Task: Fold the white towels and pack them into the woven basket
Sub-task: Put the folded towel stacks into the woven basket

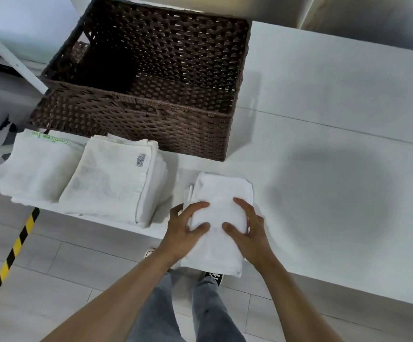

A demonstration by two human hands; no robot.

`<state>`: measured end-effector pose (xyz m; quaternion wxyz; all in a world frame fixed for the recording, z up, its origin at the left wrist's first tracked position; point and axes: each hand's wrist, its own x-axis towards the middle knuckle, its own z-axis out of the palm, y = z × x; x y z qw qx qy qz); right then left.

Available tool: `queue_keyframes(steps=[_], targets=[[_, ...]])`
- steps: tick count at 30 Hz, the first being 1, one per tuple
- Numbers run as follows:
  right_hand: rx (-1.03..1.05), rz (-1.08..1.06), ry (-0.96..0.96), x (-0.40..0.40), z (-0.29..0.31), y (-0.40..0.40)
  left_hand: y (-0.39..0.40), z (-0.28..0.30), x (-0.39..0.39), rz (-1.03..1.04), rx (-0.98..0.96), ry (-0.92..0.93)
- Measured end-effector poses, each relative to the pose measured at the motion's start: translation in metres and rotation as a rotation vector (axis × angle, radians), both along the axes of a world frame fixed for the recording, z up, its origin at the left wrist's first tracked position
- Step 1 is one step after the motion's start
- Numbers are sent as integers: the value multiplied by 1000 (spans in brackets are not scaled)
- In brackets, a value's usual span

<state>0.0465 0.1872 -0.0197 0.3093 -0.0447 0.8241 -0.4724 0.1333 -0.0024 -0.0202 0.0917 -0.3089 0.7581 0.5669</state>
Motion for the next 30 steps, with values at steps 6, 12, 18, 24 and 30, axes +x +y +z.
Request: queue_keyframes(steps=[6, 12, 18, 24, 30], targets=[[-44, -6, 35, 7, 21, 24, 24, 28, 9, -22, -54, 60], [-127, -74, 126, -7, 58, 45, 41, 67, -6, -79, -73, 185], [-169, -106, 271, -33, 113, 65, 54, 127, -37, -154, -121, 329], [-215, -132, 360, -57, 169, 75, 63, 174, -63, -199, -141, 462], [-291, -121, 451, -80, 229, 55, 44, 221, -89, -174, -132, 568]])
